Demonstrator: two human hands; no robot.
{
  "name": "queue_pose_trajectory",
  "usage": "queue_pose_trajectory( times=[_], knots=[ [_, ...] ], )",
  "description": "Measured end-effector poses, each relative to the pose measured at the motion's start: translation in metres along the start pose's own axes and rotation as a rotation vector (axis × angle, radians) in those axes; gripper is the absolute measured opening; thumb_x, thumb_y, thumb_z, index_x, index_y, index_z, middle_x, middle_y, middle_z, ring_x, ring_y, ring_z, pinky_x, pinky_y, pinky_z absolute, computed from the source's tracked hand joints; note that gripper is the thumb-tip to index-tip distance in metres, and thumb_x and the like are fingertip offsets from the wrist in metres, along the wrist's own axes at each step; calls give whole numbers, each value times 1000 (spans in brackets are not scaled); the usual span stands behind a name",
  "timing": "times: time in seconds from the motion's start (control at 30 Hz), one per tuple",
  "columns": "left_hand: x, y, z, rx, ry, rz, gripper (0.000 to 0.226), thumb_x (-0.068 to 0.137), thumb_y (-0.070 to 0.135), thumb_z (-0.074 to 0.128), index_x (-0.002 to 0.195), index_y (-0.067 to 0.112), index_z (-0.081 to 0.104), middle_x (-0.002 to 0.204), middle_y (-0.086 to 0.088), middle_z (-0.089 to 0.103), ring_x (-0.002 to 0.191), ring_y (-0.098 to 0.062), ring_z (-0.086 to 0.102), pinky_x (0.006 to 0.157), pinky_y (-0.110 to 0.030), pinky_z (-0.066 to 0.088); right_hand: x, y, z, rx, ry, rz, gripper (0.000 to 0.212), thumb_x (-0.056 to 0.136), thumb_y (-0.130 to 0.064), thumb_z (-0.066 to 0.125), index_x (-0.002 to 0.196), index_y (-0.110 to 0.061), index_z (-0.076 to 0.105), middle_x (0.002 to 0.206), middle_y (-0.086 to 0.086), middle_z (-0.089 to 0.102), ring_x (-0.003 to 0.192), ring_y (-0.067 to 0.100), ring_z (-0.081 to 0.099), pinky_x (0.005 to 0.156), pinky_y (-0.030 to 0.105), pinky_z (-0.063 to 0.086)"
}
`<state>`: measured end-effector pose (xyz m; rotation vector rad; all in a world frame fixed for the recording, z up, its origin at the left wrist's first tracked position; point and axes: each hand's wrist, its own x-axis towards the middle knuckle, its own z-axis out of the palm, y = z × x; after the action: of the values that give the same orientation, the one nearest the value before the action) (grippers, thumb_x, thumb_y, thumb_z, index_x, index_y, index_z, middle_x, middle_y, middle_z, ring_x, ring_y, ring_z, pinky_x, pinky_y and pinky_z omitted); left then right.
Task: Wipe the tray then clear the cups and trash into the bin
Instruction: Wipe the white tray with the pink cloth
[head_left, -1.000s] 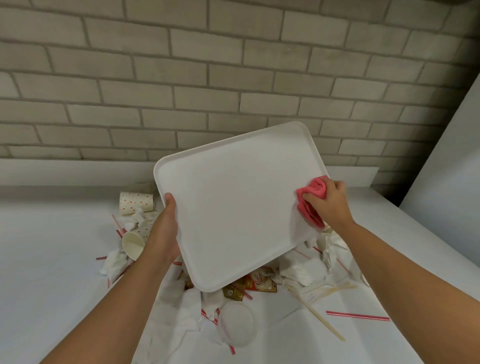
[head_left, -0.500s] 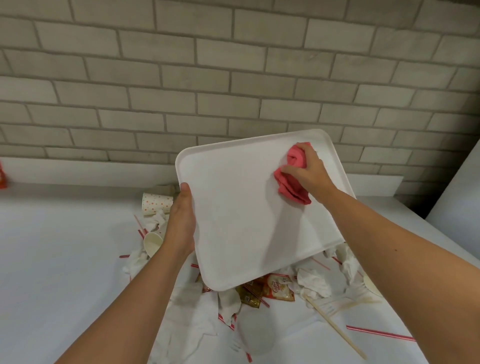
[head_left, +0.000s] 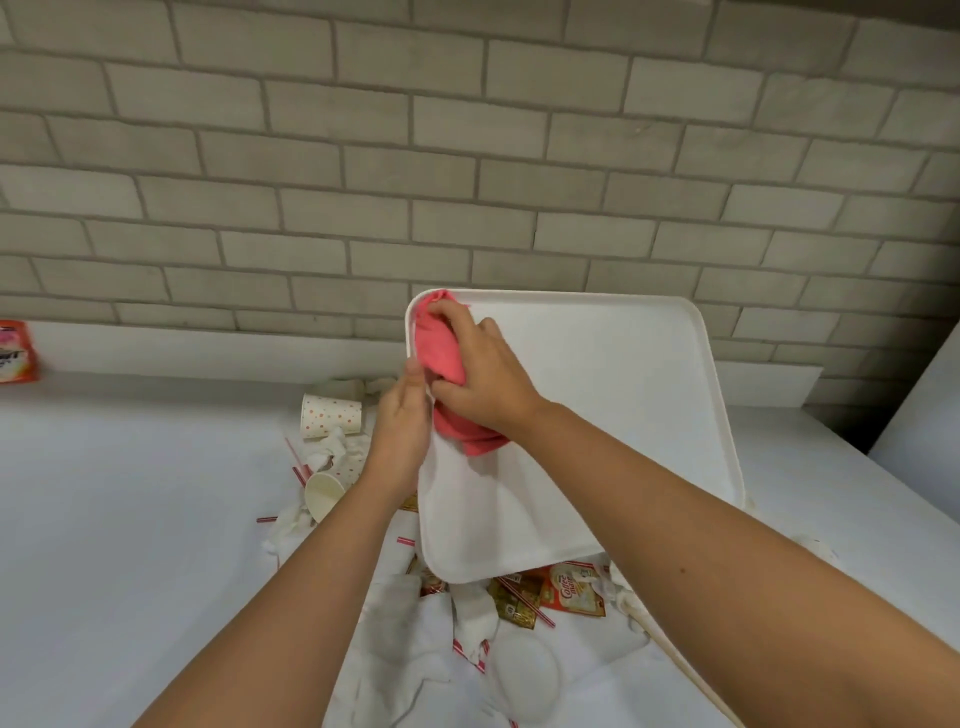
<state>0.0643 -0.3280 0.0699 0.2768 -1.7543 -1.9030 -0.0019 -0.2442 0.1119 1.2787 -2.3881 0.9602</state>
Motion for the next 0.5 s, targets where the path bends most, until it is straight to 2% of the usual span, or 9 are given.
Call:
queue_pose_trajectory(
  times=[0.07,0.1,0.17,0.27,0.33,0.4,0.5],
  knots=[
    [-2,1,0,-2,-1,46,37,99,46,24,91,34,58,93,5,66,90,-8,63,79,-20,53,0,-5,5,10,-50,-24,78,69,-25,53,143,-21,30,131,4,50,90,21,40,78,30,36],
    [-2,0,-1,-1,0,58,37,99,45,23,93,35,58,94,7,66,92,-6,63,80,-18,53,0,-6,6,8,-78,-46,81,68,-24,51,146,-21,28,136,3,48,93,22,42,80,27,33],
    [-1,-1,-2,8,18,70,41,99,46,22,99,30,61,98,4,67,96,-8,63,86,-24,52,-2,-5,7,-8,-123,-116,82,66,-20,51,145,-15,31,141,4,45,109,25,47,87,24,28],
    [4,-2,-6,-10,57,63,44,98,49,24,101,30,64,104,-3,69,101,-14,64,93,-34,51,-13,-3,9,27,-150,-162,75,67,-17,52,140,-6,40,142,10,44,129,25,41,101,24,25],
    [7,-2,-8,-27,88,61,40,99,45,29,94,30,65,102,-5,70,101,-17,65,93,-36,51,-25,-3,13,43,-169,-145,70,69,-17,52,138,-4,44,142,12,43,132,25,39,107,24,24],
    [10,-2,-9,-42,113,49,40,101,38,31,91,23,67,99,-7,70,99,-18,66,92,-35,51,-35,-1,17,14,-193,-149,65,72,-18,52,135,-4,48,141,12,45,130,26,41,109,31,29],
    [10,-2,-9,-53,161,1,45,101,37,30,89,11,65,86,-5,69,85,-18,65,78,-29,53,-50,0,19,-87,-278,-169,58,78,-29,48,132,-10,52,139,7,48,119,27,47,101,32,35]
  ],
)
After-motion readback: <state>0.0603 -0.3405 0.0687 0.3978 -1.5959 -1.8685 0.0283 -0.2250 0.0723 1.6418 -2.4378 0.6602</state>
